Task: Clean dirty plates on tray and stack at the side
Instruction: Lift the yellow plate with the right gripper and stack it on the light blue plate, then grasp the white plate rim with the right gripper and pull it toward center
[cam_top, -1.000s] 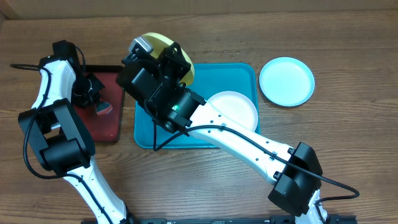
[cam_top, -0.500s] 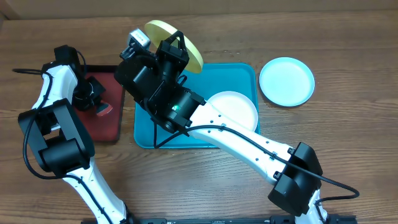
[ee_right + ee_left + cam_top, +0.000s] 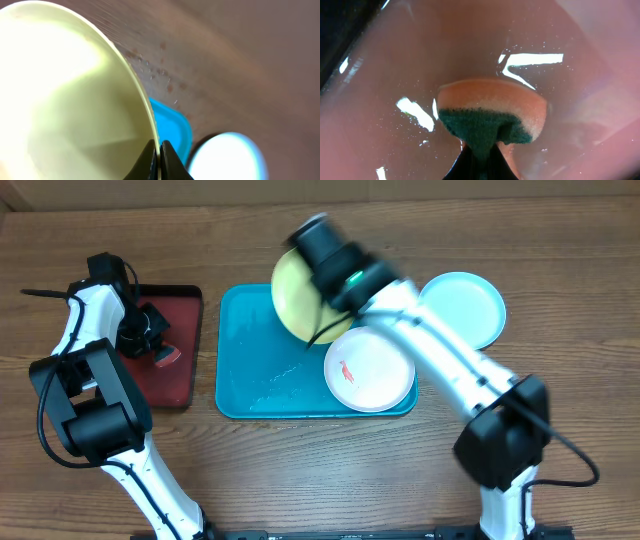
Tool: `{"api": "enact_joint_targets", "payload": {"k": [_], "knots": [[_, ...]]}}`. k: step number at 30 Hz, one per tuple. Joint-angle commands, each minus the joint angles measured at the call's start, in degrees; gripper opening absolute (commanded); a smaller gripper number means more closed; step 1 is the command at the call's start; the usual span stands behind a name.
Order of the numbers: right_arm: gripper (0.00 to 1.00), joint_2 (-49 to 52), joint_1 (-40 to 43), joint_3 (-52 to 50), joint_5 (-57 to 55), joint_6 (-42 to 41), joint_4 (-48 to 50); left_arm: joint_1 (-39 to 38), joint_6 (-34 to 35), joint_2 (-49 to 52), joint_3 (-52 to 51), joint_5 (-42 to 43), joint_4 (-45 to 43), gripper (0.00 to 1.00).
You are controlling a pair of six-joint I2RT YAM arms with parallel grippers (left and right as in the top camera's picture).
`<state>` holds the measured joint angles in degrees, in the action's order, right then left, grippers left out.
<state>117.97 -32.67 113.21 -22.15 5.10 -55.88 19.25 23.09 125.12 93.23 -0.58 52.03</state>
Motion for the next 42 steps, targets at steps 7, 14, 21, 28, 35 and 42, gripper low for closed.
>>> {"api": "enact_joint_targets", "payload": {"k": [7, 14, 21, 28, 35, 42], "knots": [[0.04, -1.8, 30.9, 2.4, 42.2, -8.5, -9.0, 0.2, -1.7, 1.2, -2.1, 0.2, 0.4, 0.04], [0.04, 0.1, 44.0, -1.6, 41.4, -7.7, -13.4, 0.2, -1.7, 1.2, -2.1, 0.2, 0.0, 0.04], [0.04, 1.3, 48.1, -10.4, 40.7, -7.7, -7.5, 0.2, -1.7, 1.2, -2.1, 0.2, 0.1, 0.04], [0.19, 1.3, 48.2, -16.0, 35.7, -8.6, -3.2, 0.2, -1.7, 1.2, -2.1, 0.2, 0.1, 0.04], [0.35, 1.3, 47.1, -16.2, 40.5, -8.4, -3.5, 0.2, -1.7, 1.2, -2.1, 0.2, 0.0, 0.04], [0.52, 1.3, 41.2, -16.2, 53.3, 3.0, -7.0, 0.2, -1.7, 1.2, -2.1, 0.2, 0.0, 0.04]]}}
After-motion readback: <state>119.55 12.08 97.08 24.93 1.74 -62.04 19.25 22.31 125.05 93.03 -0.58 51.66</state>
